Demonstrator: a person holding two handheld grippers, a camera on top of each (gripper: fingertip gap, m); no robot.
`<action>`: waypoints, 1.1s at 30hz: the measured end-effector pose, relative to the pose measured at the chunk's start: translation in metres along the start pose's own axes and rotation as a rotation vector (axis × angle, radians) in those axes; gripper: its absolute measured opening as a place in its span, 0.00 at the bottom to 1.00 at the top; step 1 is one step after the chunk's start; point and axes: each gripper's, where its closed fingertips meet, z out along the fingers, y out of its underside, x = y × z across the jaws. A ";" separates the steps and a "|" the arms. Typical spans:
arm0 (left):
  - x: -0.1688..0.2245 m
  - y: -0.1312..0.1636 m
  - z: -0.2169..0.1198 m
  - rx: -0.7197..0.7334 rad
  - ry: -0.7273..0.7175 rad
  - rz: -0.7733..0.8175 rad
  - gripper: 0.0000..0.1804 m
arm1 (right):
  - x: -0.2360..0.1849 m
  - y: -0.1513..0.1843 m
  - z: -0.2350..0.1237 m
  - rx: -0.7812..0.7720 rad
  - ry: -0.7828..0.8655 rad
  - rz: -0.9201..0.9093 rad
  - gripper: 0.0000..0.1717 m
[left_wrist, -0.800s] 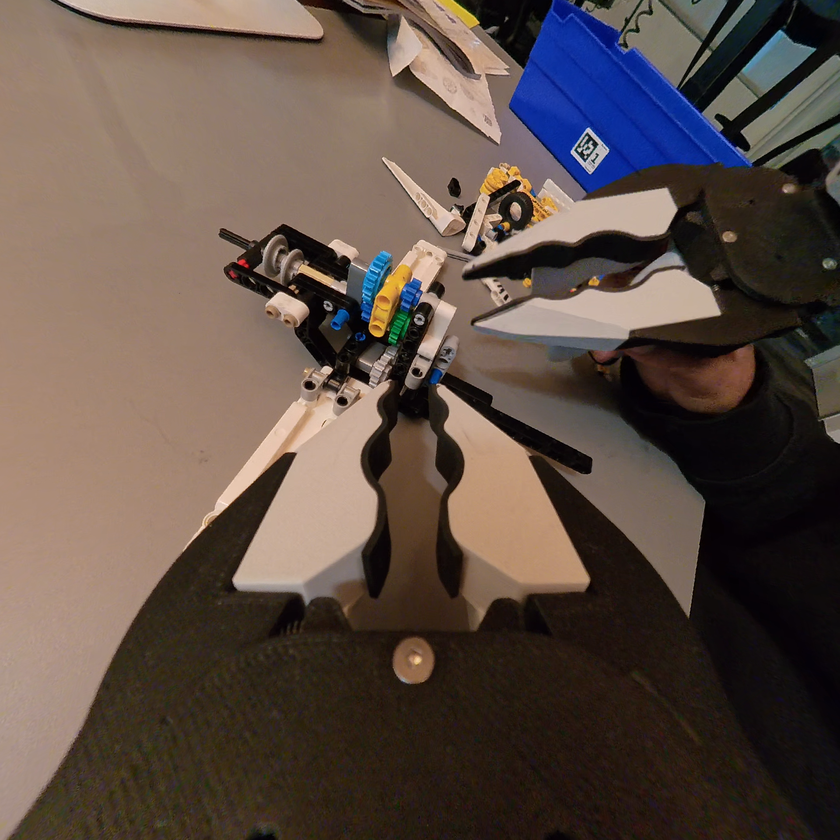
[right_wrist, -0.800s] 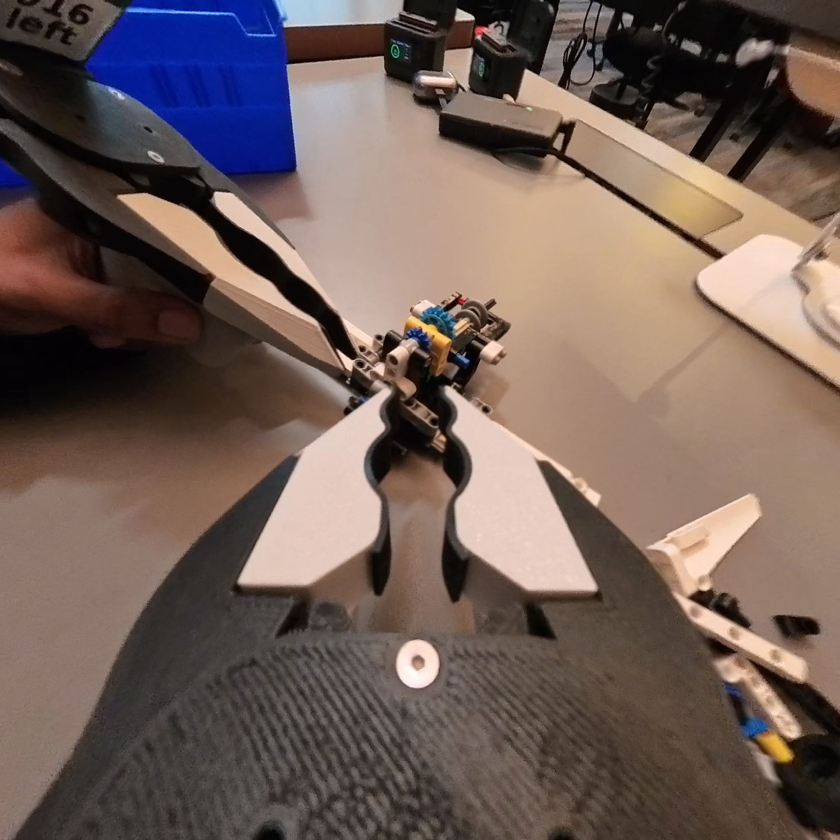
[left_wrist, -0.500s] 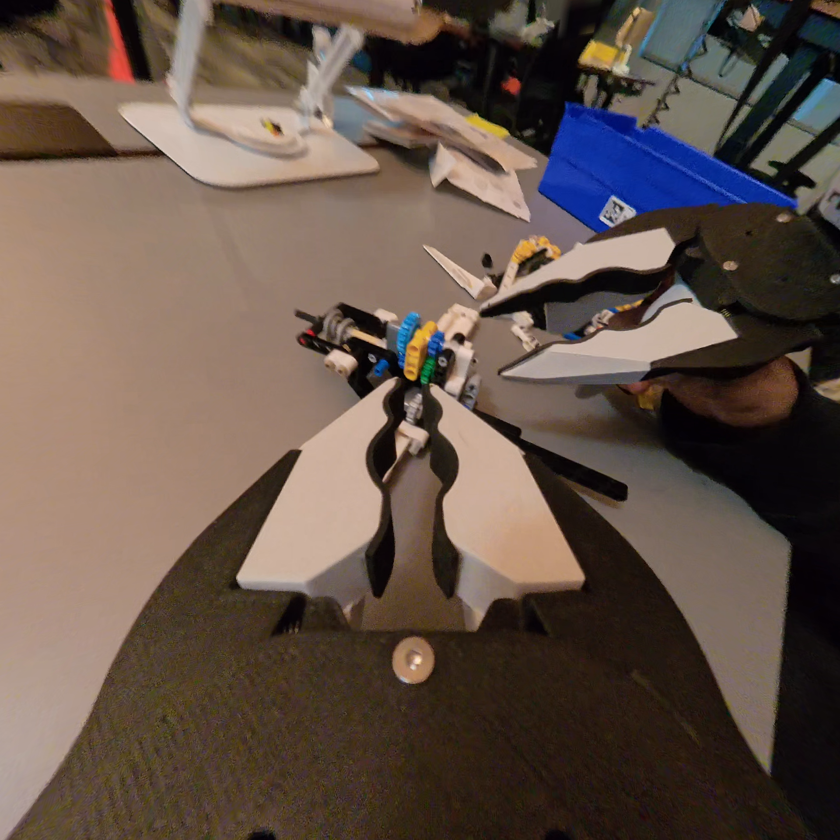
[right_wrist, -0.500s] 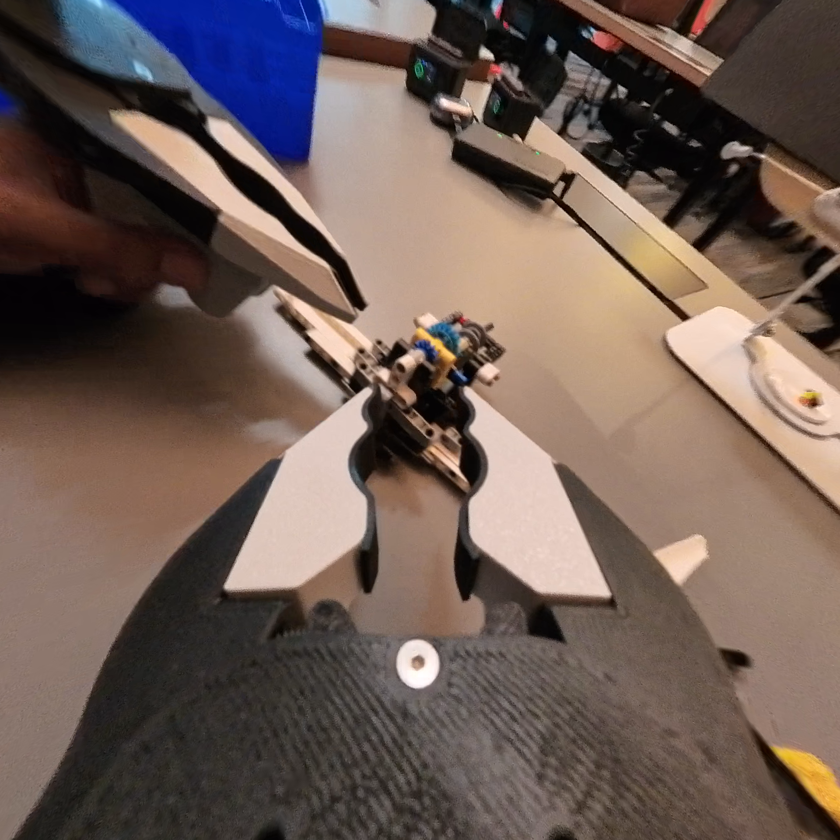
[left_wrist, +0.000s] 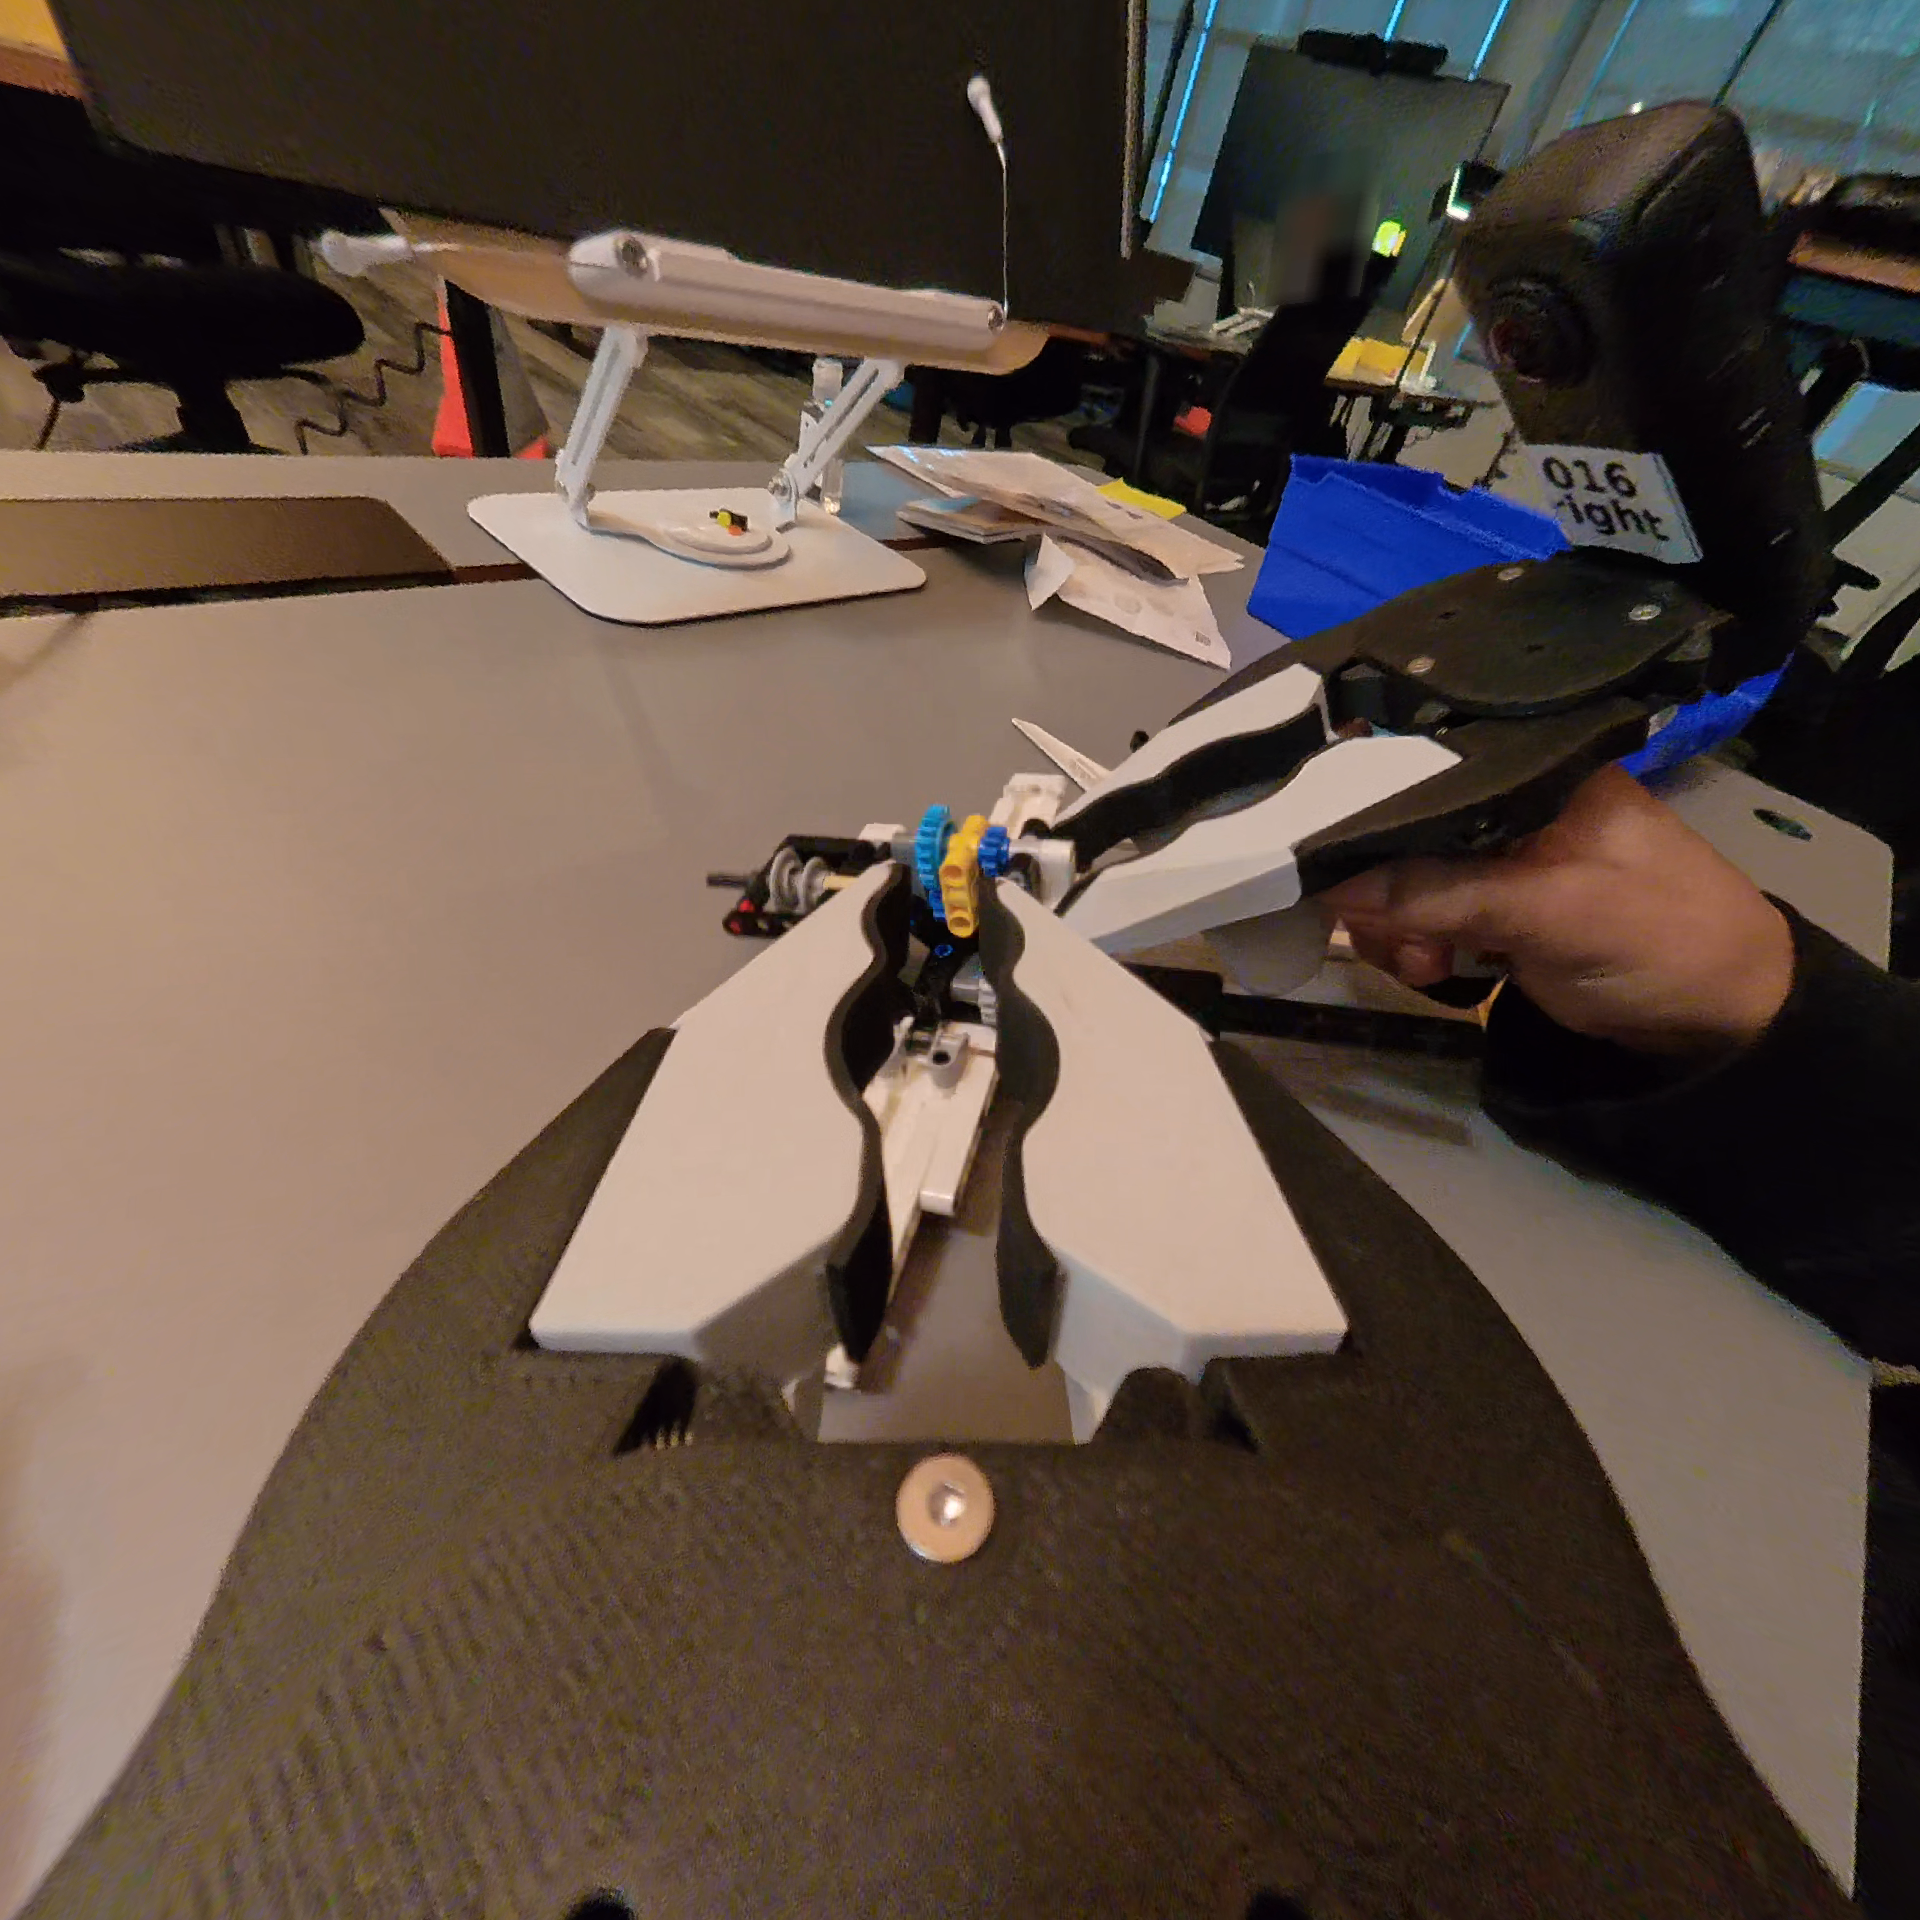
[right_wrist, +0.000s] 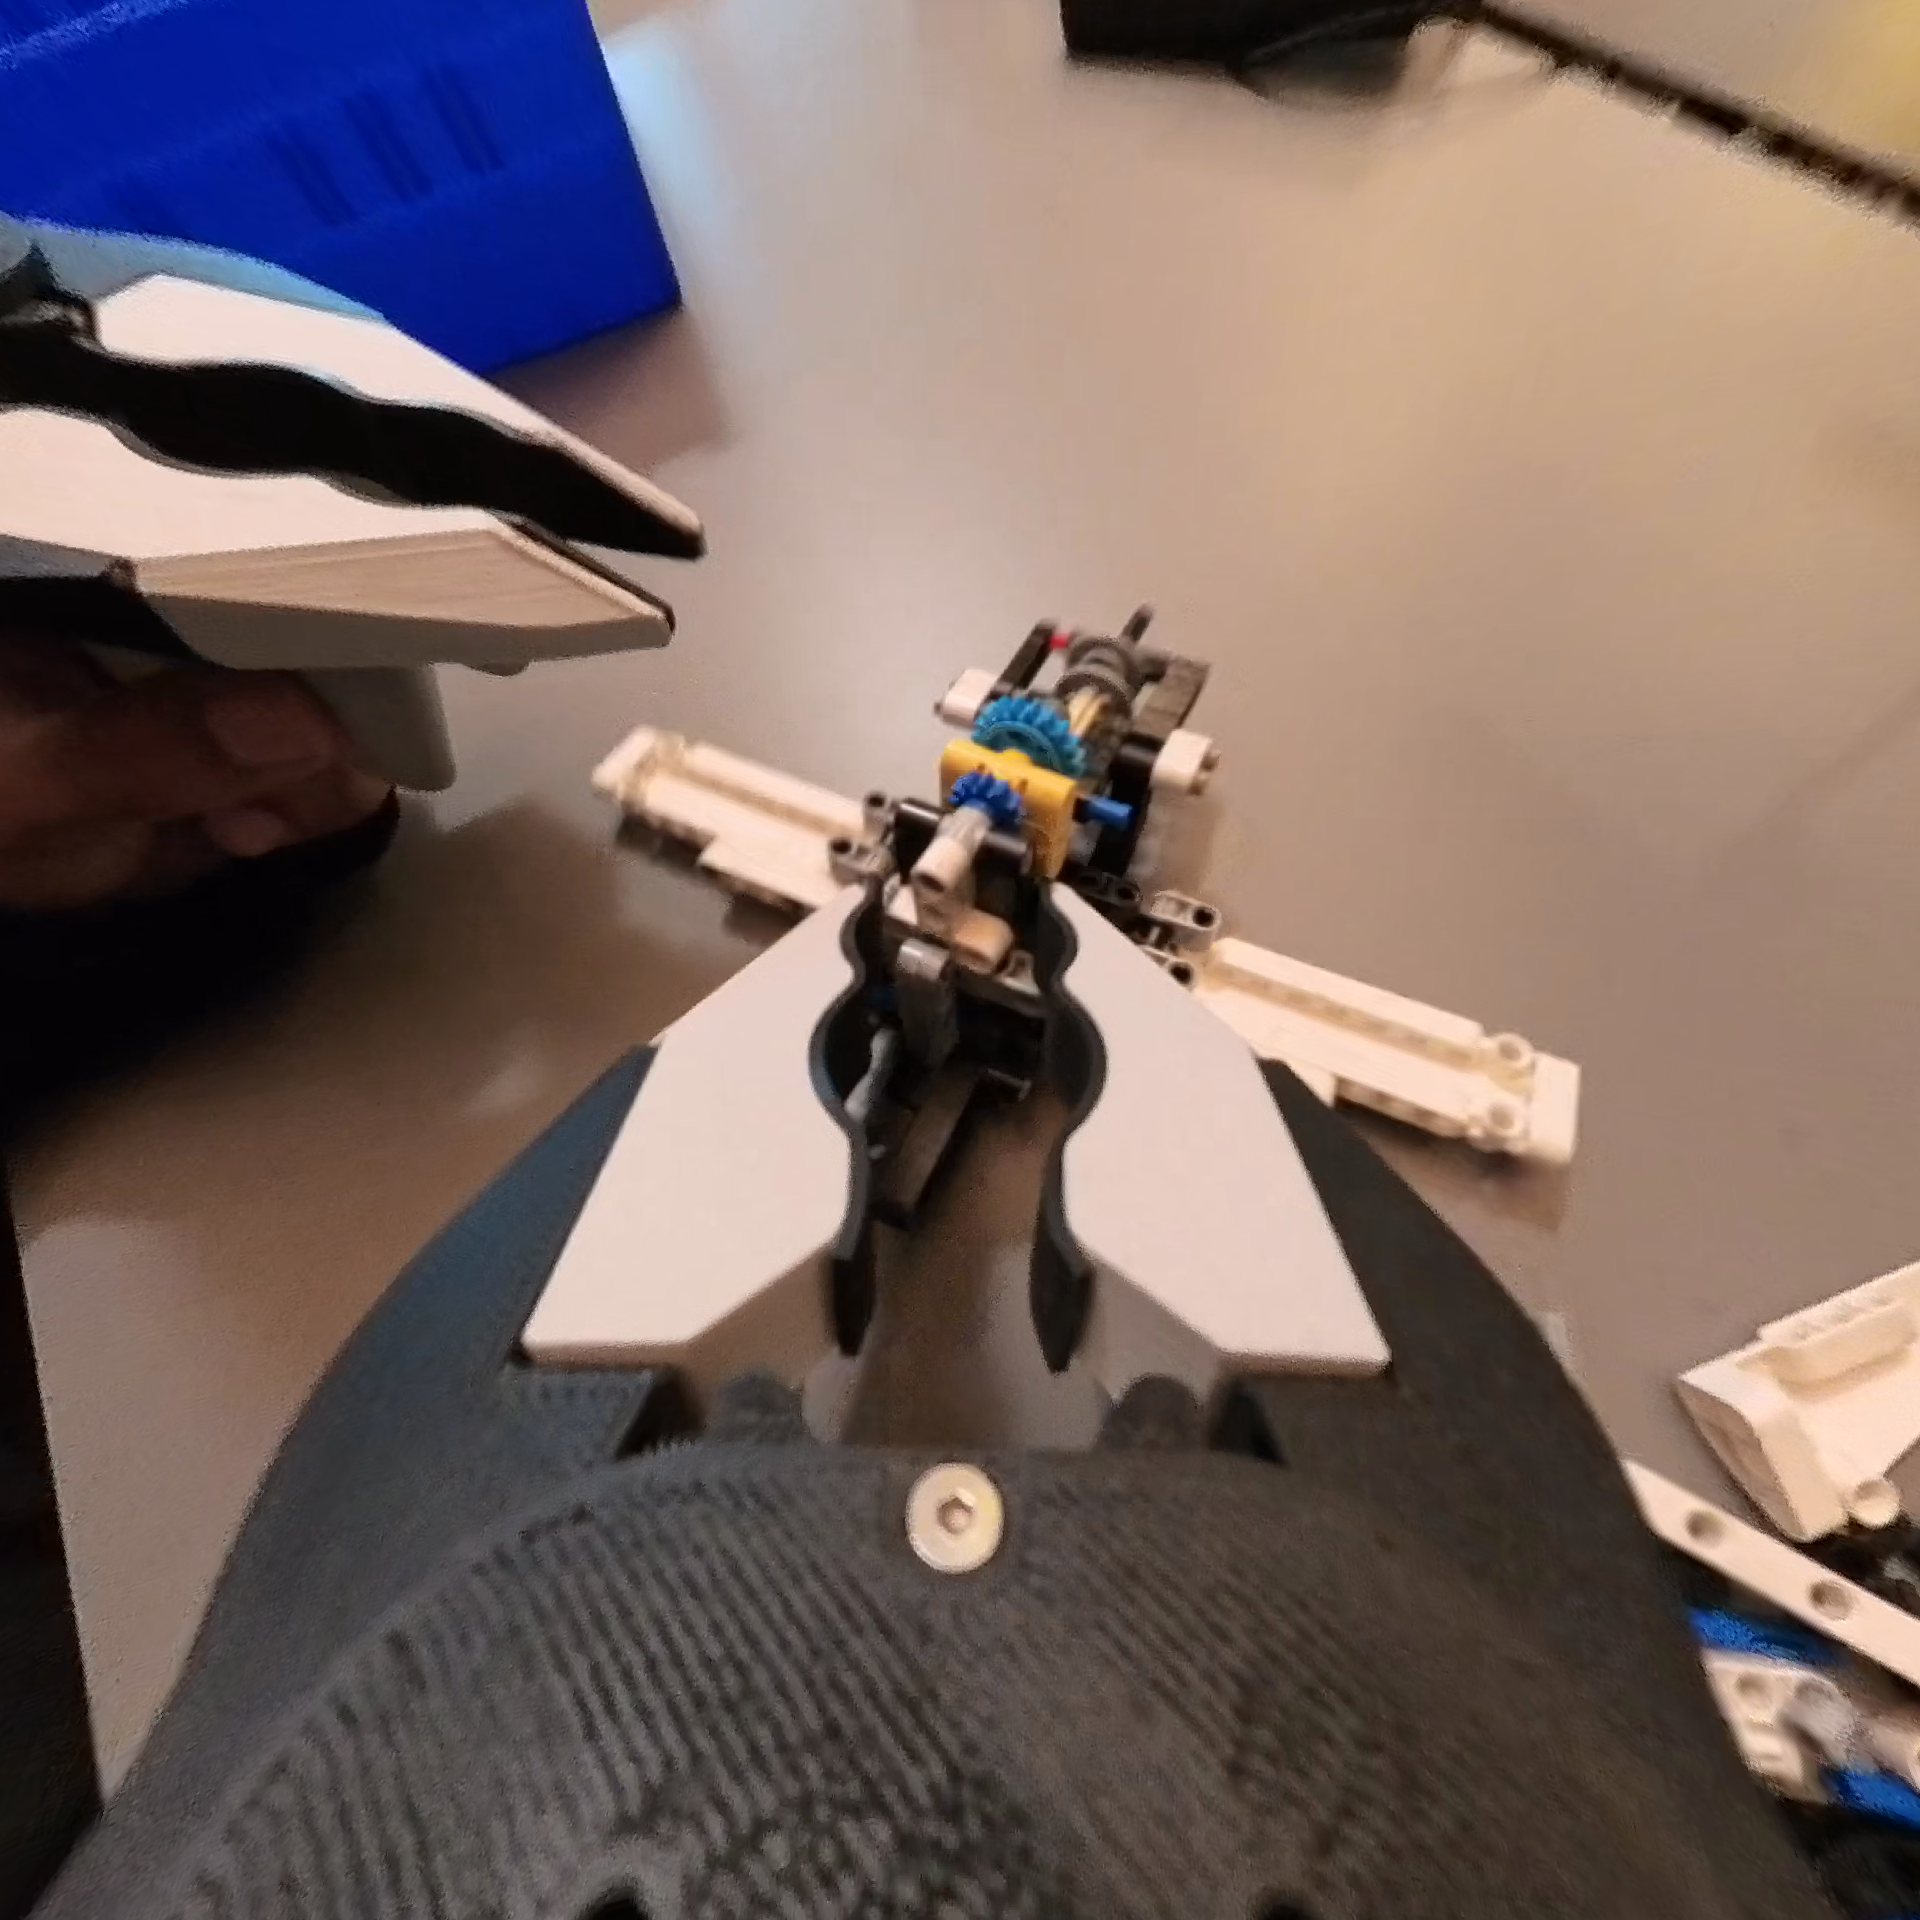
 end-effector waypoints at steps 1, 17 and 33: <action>-0.001 -0.002 -0.001 0.012 -0.001 -0.003 0.06 | -0.002 -0.006 -0.002 0.033 -0.011 0.007 0.15; -0.026 -0.037 -0.031 0.279 -0.013 -0.191 0.20 | 0.006 -0.038 -0.048 0.410 -0.166 0.122 0.16; 0.026 0.006 -0.004 -0.038 0.614 -0.807 0.18 | -0.007 -0.045 -0.064 0.430 0.088 -0.310 0.15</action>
